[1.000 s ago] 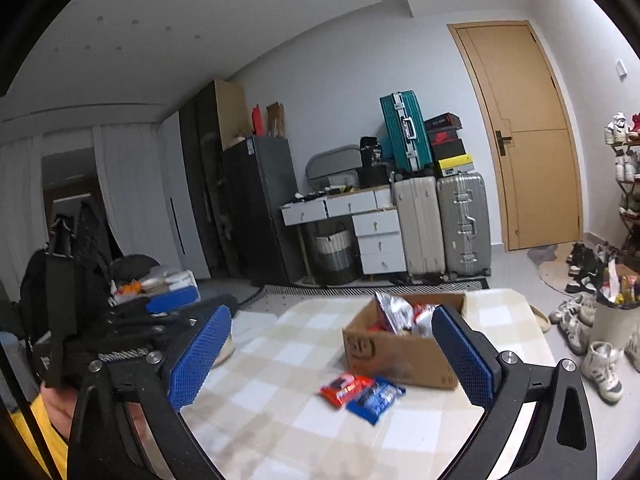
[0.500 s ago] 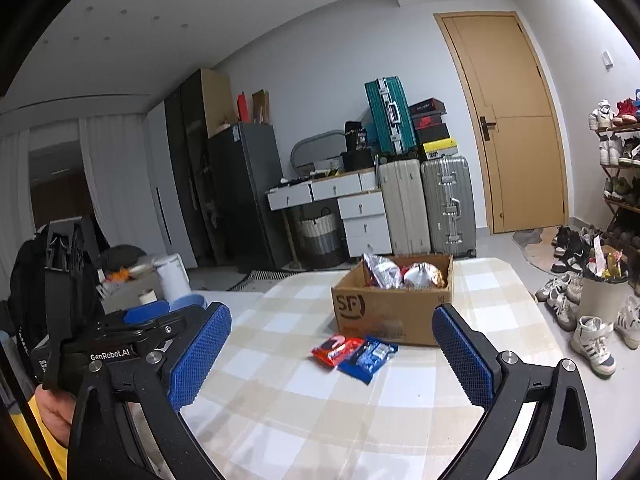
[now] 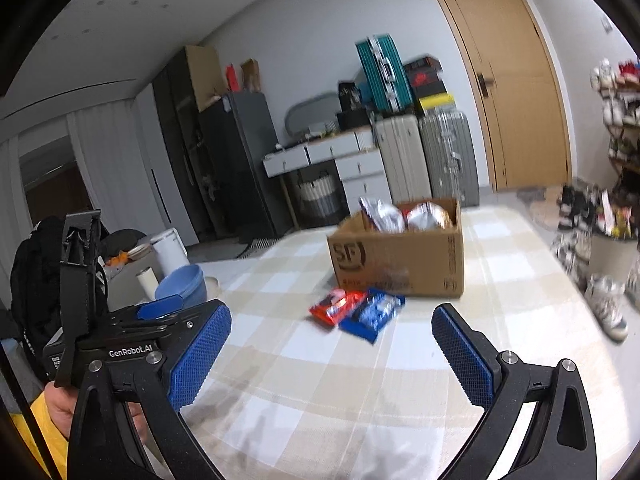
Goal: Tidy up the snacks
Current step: 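Withdraw both tools from the box toward the Oreo and blue packs, then grasp the red Oreo pack with the left gripper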
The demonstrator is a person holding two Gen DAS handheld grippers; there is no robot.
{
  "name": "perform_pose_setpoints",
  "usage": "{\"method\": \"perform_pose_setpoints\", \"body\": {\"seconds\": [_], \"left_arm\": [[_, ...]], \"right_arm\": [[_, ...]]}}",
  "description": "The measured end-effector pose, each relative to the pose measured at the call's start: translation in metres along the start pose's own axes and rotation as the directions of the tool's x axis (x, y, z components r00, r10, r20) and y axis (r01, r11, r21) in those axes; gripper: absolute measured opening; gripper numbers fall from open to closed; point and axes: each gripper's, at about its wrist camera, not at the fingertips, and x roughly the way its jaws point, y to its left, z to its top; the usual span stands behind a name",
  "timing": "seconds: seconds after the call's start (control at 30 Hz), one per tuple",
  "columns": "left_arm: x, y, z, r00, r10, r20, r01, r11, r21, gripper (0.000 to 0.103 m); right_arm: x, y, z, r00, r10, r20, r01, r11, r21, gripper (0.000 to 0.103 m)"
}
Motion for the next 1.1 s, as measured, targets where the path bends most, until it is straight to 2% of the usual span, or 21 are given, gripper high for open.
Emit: {"method": "perform_pose_setpoints", "body": {"seconds": [0.07, 0.2, 0.43, 0.57, 0.9, 1.0, 1.03, 1.07, 1.1], "left_arm": [[0.021, 0.002, -0.003, 0.999, 0.001, -0.044, -0.001, 1.0, -0.009, 0.103], [0.063, 0.003, -0.006, 0.995, 0.027, -0.097, -0.027, 1.0, 0.0, 0.103], [0.157, 0.002, 0.013, 0.981, 0.078, -0.18, -0.067, 0.996, 0.065, 0.103], [0.207, -0.001, 0.026, 0.97, 0.047, -0.24, -0.03, 0.997, 0.074, 0.103], [0.292, -0.007, 0.041, 0.946, 0.067, -0.317, -0.031, 0.993, 0.115, 0.101], [0.314, -0.01, 0.042, 0.935, 0.048, -0.352, -0.002, 0.991, 0.131, 0.089], [0.319, -0.01, 0.042, 0.93, 0.042, -0.365, 0.008, 0.991, 0.134, 0.077], [0.326, -0.01, 0.043, 0.928, 0.034, -0.371, 0.019, 0.99, 0.138, 0.07], [0.327, -0.01, 0.044, 0.933, 0.024, -0.359, 0.028, 0.99, 0.138, 0.064]], "right_arm": [[0.023, -0.011, -0.013, 0.998, -0.01, -0.058, 0.011, 1.0, 0.027, 0.102], [0.042, -0.022, -0.021, 0.995, -0.006, -0.104, 0.012, 0.998, 0.056, 0.102], [0.077, -0.041, -0.028, 0.986, 0.001, -0.166, 0.014, 0.996, 0.091, 0.102], [0.098, -0.047, -0.021, 0.98, -0.003, -0.2, 0.021, 0.996, 0.091, 0.102], [0.143, -0.066, -0.014, 0.961, -0.004, -0.276, 0.047, 0.987, 0.151, 0.102], [0.153, -0.072, -0.009, 0.955, -0.015, -0.296, 0.066, 0.984, 0.166, 0.102], [0.154, -0.073, -0.007, 0.955, -0.018, -0.297, 0.07, 0.983, 0.169, 0.102], [0.157, -0.074, -0.005, 0.954, -0.021, -0.298, 0.076, 0.982, 0.173, 0.102], [0.158, -0.075, -0.004, 0.954, -0.024, -0.298, 0.08, 0.981, 0.176, 0.102]]}}
